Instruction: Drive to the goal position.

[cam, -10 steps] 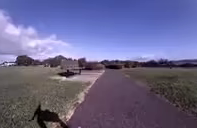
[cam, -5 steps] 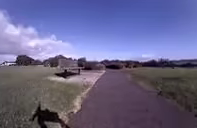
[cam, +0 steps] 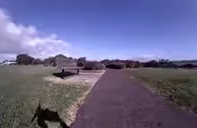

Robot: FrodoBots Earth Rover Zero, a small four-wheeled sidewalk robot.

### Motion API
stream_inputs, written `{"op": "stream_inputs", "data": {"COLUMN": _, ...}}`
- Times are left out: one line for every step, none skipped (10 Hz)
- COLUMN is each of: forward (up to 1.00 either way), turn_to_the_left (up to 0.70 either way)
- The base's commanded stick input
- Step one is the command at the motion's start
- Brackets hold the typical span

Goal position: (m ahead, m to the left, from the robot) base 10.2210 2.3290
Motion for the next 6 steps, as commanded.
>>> {"op": "stream_inputs", "data": {"forward": 0.7, "turn_to_the_left": -0.14}}
{"op": "stream_inputs", "data": {"forward": 0.7, "turn_to_the_left": -0.14}}
{"op": "stream_inputs", "data": {"forward": 0.7, "turn_to_the_left": -0.14}}
{"op": "stream_inputs", "data": {"forward": 0.7, "turn_to_the_left": -0.14}}
{"op": "stream_inputs", "data": {"forward": 0.7, "turn_to_the_left": -0.14}}
{"op": "stream_inputs", "data": {"forward": 0.7, "turn_to_the_left": -0.14}}
